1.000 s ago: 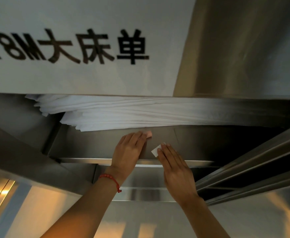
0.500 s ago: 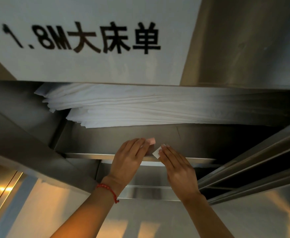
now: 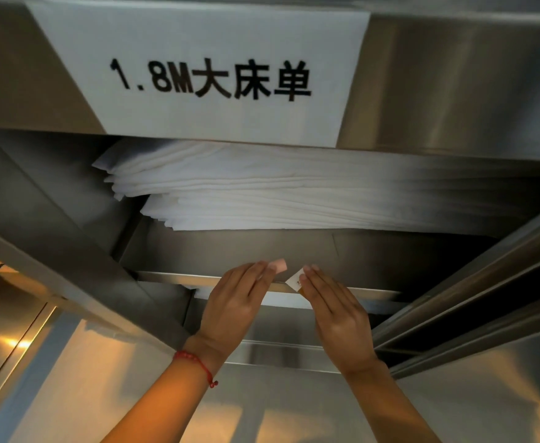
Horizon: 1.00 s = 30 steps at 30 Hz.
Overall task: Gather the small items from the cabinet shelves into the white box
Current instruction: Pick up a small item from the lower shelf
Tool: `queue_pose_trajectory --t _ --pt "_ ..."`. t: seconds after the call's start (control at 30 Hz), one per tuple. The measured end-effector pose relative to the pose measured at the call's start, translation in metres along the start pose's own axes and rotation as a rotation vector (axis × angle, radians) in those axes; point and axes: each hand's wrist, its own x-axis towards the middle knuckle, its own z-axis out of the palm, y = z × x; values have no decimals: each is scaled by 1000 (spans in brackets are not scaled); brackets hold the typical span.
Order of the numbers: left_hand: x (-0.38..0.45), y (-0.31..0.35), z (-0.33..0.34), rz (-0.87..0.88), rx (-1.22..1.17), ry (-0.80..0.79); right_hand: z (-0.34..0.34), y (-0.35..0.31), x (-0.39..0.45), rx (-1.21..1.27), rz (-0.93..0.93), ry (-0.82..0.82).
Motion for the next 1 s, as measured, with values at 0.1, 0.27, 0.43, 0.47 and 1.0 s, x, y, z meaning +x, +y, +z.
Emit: queue_pose_trajectory --t 0.1,0.27,0.43,0.47,1.0 --pt "-1 7 -14 1 -7 -8 -11 -5 3 7 -5 2" --pt "-2 13 -39 -3 43 -63 -32 -12 10 39 -19 -3" --pt "4 18 -74 -18 105 -34 -55 -23 21 45 -49 -2" --pt "6 19 -81 -15 108 -33 -60 -26 24 46 -48 1" --pt "-8 22 -189 -38 132 8 -112 -107 54 49 -114 89"
